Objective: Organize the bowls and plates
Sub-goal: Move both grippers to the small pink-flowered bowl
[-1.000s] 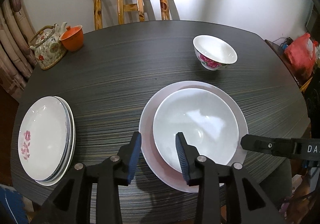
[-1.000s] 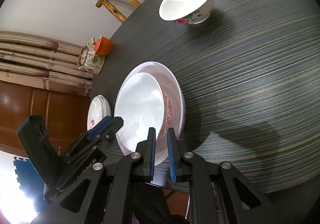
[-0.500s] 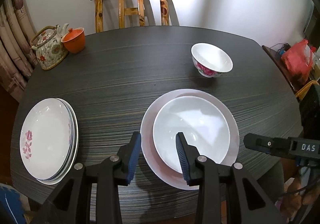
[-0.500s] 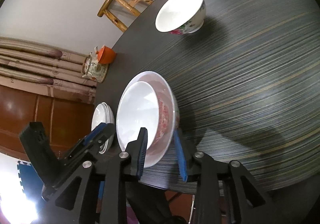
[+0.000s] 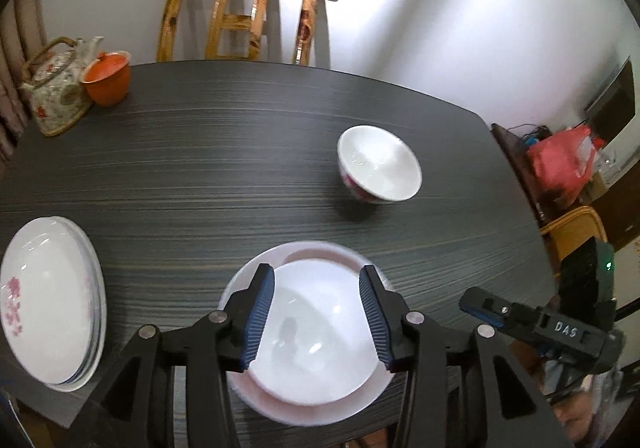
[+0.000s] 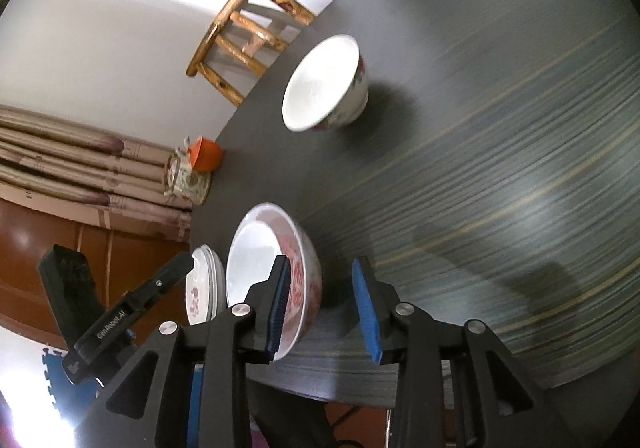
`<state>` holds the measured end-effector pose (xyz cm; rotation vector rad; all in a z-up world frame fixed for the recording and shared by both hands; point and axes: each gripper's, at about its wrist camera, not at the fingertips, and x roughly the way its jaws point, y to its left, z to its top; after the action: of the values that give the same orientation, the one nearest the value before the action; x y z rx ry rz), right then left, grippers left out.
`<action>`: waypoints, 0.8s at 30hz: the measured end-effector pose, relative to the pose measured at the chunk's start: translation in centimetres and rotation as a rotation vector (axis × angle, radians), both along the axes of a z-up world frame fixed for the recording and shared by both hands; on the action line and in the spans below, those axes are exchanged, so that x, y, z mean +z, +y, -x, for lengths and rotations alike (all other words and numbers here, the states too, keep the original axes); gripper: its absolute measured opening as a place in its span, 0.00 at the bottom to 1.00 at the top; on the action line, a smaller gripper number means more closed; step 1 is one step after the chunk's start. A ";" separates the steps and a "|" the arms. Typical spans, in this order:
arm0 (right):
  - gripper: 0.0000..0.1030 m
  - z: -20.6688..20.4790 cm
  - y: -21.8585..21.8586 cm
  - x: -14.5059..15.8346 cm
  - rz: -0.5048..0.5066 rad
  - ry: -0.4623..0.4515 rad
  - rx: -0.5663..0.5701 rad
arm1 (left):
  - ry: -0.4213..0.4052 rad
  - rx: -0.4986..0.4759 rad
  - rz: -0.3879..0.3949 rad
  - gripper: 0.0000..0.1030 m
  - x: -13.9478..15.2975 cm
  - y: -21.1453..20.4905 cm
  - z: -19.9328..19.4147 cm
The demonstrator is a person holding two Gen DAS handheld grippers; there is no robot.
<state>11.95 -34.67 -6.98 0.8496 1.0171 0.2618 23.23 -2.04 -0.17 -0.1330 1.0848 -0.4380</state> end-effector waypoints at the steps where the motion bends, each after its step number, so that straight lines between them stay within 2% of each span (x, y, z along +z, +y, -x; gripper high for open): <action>1: 0.31 -0.2 -0.2 0.2 0.003 -0.005 -0.004 | 0.010 -0.005 0.010 0.44 0.0 -0.3 -0.5; 8: 0.31 -2.1 -1.6 1.2 0.028 -0.041 -0.026 | 0.082 -0.020 0.114 0.45 0.0 -2.2 -5.1; 11: 0.31 -3.7 -2.5 1.7 0.048 -0.060 -0.046 | 0.113 -0.026 0.114 0.45 -0.6 -3.4 -7.4; 14: 0.31 -5.8 -3.6 1.7 0.068 -0.057 -0.054 | 0.156 -0.025 0.122 0.45 -1.8 -4.2 -9.6; 20: 0.31 -9.8 -4.3 1.5 0.098 -0.047 -0.048 | 0.302 0.020 0.171 0.46 -5.2 -4.8 -13.0; 24: 0.31 -11.8 -4.4 1.1 0.114 -0.039 -0.038 | 0.352 0.031 0.244 0.46 -6.7 -4.7 -13.9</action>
<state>23.76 -39.03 -5.83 0.7565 0.9693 0.1857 37.09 -6.75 -6.86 -0.4548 1.3692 -0.5306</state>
